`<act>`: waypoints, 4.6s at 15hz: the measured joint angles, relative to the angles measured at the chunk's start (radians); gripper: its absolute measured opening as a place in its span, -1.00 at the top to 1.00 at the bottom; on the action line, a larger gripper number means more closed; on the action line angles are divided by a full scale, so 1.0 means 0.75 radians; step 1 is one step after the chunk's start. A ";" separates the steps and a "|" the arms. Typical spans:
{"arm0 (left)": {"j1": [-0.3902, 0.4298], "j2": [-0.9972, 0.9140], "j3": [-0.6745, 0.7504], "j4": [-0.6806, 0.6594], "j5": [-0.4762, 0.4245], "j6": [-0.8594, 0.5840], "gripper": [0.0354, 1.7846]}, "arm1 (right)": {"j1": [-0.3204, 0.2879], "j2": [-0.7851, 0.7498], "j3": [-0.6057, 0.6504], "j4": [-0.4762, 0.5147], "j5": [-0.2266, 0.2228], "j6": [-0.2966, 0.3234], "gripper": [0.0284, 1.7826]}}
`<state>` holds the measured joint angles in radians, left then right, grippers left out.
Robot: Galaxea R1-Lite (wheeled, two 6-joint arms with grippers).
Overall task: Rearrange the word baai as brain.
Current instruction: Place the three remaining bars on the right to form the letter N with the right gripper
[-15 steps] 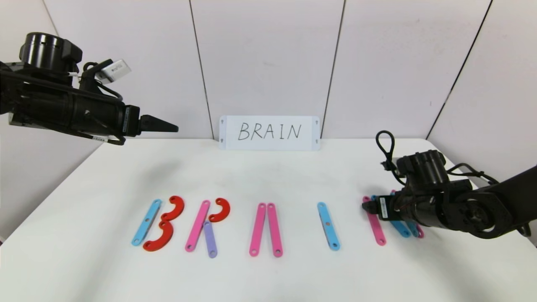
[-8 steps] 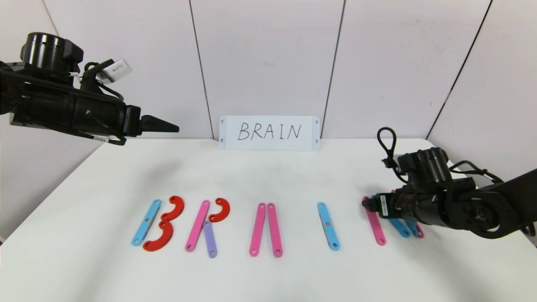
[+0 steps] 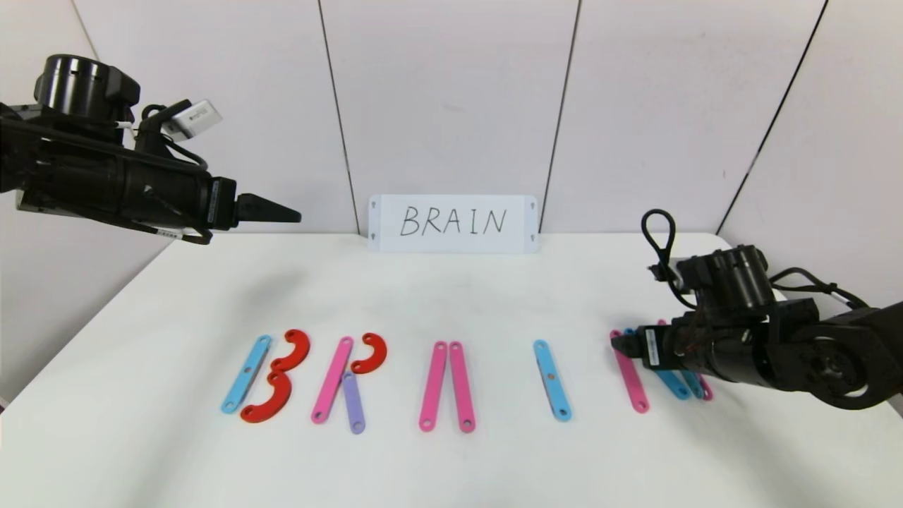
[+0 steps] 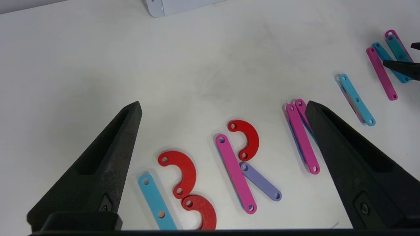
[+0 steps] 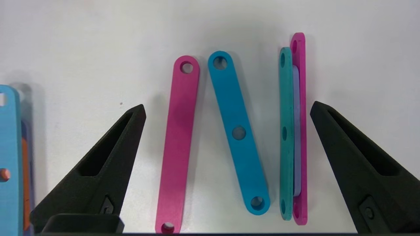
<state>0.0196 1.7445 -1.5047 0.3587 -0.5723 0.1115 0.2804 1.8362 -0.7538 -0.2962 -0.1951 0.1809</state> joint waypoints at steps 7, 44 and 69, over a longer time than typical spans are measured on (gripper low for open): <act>0.000 0.000 -0.001 -0.001 0.001 0.000 -0.95 | 0.024 0.001 0.017 0.002 0.002 0.009 -0.95; 0.000 -0.009 0.002 -0.001 0.001 0.000 -0.95 | 0.025 -0.015 0.017 -0.006 0.018 0.058 -0.95; 0.000 -0.009 0.002 -0.001 0.000 0.000 -0.95 | 0.014 0.043 0.033 -0.019 0.022 0.065 -0.95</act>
<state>0.0196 1.7377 -1.5032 0.3583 -0.5723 0.1115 0.2911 1.8681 -0.7287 -0.3106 -0.1783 0.2298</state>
